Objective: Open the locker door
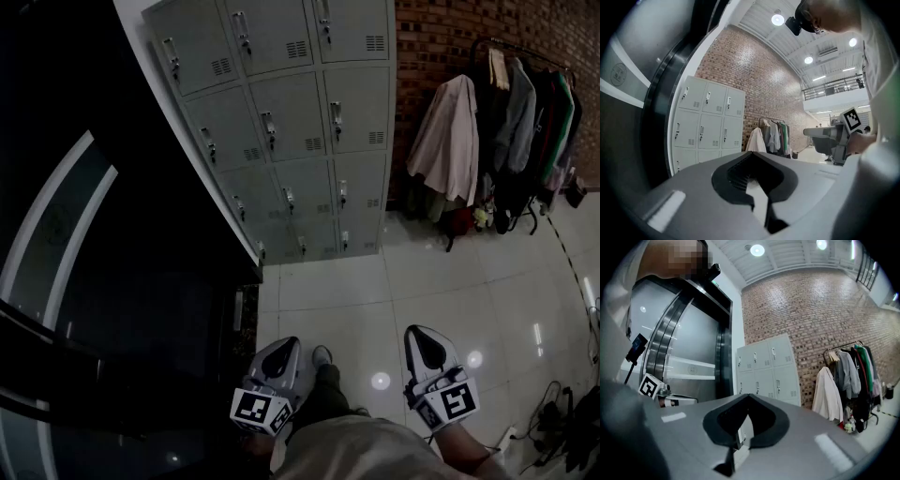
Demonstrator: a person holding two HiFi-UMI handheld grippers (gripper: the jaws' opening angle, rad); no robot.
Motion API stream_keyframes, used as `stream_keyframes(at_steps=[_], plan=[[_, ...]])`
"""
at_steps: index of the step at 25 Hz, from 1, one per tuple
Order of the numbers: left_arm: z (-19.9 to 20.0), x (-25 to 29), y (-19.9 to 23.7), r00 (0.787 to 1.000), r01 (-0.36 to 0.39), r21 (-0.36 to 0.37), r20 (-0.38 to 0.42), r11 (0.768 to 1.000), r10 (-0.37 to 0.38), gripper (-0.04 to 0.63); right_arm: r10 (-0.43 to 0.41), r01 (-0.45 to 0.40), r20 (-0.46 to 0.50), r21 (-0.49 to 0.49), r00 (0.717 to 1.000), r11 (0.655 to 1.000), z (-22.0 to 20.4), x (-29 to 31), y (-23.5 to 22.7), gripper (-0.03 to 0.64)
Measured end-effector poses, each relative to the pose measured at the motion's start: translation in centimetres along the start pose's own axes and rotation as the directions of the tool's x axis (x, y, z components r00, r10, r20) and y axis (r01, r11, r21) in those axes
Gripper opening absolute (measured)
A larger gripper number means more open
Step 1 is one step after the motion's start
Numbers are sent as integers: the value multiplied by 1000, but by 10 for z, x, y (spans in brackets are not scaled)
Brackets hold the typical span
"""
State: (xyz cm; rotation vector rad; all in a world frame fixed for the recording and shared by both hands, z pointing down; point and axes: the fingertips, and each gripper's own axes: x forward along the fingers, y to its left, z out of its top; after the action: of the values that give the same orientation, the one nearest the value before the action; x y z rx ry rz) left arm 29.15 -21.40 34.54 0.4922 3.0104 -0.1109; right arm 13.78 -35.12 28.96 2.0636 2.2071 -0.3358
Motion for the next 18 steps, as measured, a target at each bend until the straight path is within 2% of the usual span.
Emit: stream_keyframes(at_steps=[2,3,4,8,12,15,18], plan=[[-10,15,14,1000,-5,-21,-6,1000,5,5,-15,17,-119,17,993,1000,-30,12,-13,2],[-14,24,21,1000,-4,-27,-5,1000,4,5,-17,20,-145,22,989,1000,-40,21,-18,2],[-17,33,29,1000,0,-28,1,1000,0,5,-16,19,-144,22,990,1000,-45,32,-24,2],[-36,82,77,999,11,-7,37,1000,-11,5,-25,25,-12,-8,1000,1000,-52,94,-50,2],[-50,140,130,999,4,-11,53,1000,-3,5,-56,55,-89,-21,994,998,-80,151,-82,2],[-48,184,167,997,31,33,74,999,-33,5,-65,62,-72,-43,995,997,-88,202,-103,2],[-58,219,203,996,39,32,78,999,-41,5,-77,76,-26,-51,997,996,-96,252,-125,2]])
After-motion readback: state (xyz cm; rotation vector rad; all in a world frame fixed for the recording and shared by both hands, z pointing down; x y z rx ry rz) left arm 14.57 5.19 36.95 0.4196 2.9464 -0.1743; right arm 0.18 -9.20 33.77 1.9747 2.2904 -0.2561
